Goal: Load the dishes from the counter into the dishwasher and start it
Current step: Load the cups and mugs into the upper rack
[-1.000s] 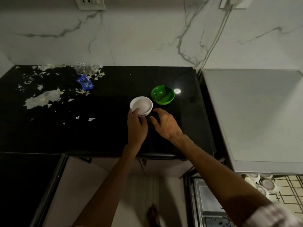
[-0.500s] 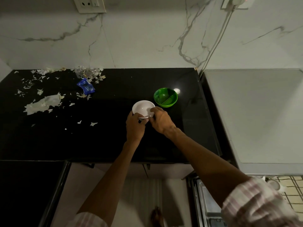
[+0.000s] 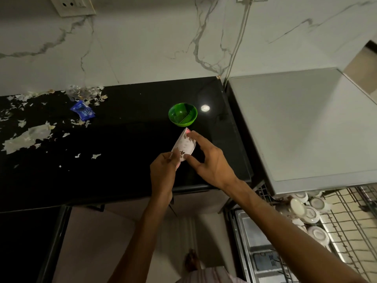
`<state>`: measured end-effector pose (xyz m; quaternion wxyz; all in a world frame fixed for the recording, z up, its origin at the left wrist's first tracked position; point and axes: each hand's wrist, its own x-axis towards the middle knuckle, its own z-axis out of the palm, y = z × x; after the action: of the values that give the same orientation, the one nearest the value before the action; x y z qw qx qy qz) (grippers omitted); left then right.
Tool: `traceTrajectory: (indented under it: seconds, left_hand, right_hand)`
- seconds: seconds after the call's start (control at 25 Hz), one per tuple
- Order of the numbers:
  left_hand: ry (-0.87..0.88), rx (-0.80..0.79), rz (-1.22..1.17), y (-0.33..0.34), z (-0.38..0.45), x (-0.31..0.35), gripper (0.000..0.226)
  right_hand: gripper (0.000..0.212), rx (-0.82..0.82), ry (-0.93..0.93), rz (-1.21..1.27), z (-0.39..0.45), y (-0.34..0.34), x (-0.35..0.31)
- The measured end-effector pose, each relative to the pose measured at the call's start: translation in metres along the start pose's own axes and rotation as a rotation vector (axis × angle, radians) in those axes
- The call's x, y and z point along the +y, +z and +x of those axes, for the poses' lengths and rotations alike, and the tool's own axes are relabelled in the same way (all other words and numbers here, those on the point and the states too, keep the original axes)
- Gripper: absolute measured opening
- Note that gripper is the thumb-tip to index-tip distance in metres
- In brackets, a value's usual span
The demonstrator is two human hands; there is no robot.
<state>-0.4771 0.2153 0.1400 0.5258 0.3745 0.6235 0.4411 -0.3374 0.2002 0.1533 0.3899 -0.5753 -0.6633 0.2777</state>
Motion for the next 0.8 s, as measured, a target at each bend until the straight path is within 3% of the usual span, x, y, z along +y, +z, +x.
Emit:
traceTrajectory:
  seconds: [0.24, 0.44, 0.8]
  left_hand:
    - [-0.142, -0.29, -0.355, 0.012, -0.067, 0.024, 0.014]
    - [-0.401, -0.469, -0.535, 0.036, -0.107, 0.02, 0.021]
    - [-0.752, -0.63, -0.564, 0.088, -0.18, -0.027, 0.054]
  right_hand:
    - [0.077, 0.078, 0.004, 0.041, -0.055, -0.039, -0.008]
    - [0.089, 0.125, 0.03, -0.035, -0.097, -0.069, 0.0]
    - [0.097, 0.22, 0.177, -0.196, -0.196, -0.114, 0.023]
